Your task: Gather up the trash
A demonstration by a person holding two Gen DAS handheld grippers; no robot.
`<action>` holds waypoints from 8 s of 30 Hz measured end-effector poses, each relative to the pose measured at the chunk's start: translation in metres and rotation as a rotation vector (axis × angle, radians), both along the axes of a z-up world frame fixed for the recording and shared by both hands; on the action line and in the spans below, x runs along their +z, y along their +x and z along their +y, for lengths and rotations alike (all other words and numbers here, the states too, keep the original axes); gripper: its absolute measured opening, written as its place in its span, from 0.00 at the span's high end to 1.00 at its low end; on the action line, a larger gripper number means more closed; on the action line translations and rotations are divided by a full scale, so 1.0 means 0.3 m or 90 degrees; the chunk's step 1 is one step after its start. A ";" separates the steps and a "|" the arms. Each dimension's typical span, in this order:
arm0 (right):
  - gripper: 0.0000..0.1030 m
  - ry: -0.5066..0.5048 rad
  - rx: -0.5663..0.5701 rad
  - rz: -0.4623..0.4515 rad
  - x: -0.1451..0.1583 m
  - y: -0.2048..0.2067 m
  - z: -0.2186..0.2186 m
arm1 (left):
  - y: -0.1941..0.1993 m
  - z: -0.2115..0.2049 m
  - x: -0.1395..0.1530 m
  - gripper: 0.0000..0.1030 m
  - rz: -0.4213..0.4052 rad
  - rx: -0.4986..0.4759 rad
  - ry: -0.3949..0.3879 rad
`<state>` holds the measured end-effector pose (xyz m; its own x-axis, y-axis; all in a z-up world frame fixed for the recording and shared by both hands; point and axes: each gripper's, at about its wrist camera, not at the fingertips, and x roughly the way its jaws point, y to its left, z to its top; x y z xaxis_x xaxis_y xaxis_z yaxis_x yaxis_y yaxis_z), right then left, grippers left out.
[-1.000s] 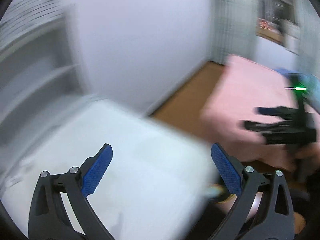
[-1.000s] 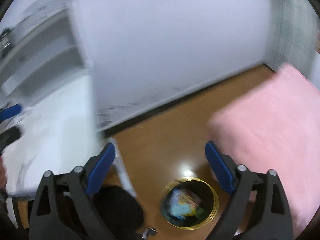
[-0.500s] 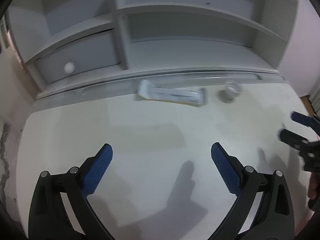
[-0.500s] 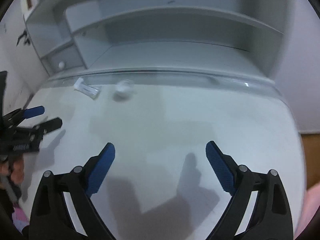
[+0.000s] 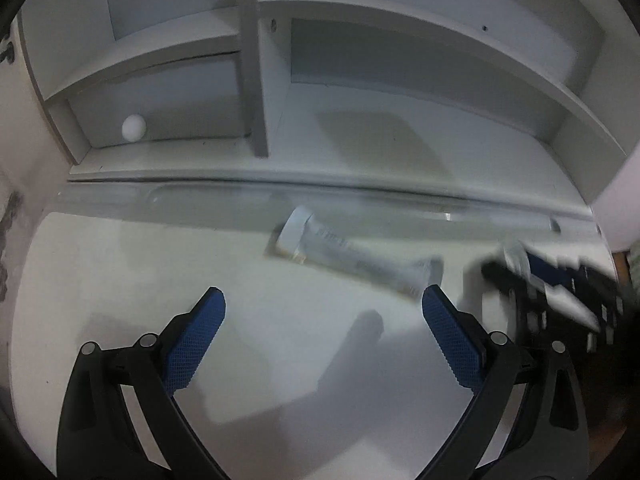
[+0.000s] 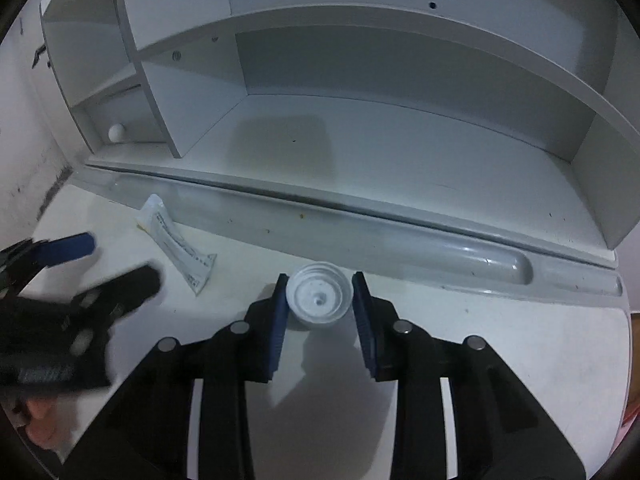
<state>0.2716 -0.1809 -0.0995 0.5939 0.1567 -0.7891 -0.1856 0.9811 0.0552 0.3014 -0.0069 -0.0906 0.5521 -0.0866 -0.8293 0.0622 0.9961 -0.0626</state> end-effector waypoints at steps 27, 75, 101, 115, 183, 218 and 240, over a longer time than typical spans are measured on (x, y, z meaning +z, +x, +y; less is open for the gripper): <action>0.69 0.052 -0.068 -0.022 0.060 -0.362 -0.359 | -0.002 -0.030 -0.030 0.79 -0.028 -0.045 0.073; 0.69 0.186 -0.688 0.246 -0.784 -1.790 -1.491 | -1.382 -1.701 -0.742 0.80 0.177 -0.756 0.073; 0.69 0.186 -0.683 0.268 -0.866 -1.768 -1.434 | -1.390 -1.687 -0.770 0.80 0.207 -0.756 0.063; 0.43 0.185 -0.698 0.250 -0.842 -1.780 -1.439 | -1.390 -1.689 -0.777 0.80 0.214 -0.757 0.063; 0.07 0.016 -0.116 -0.212 0.353 -1.076 -0.368 | -0.959 0.042 0.295 0.06 -0.234 -0.098 0.042; 0.07 0.001 -0.116 -0.235 0.398 -1.101 -0.346 | -0.988 0.040 0.311 0.06 -0.238 -0.093 0.043; 0.07 -0.002 -0.115 -0.234 0.399 -1.100 -0.340 | -0.987 0.021 0.303 0.06 -0.227 -0.099 0.041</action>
<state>-0.0585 -0.2829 0.0202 0.8540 0.0224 -0.5198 -0.0172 0.9997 0.0149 0.0055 -0.0006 0.0003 0.7909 -0.1455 -0.5944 0.2187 0.9744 0.0525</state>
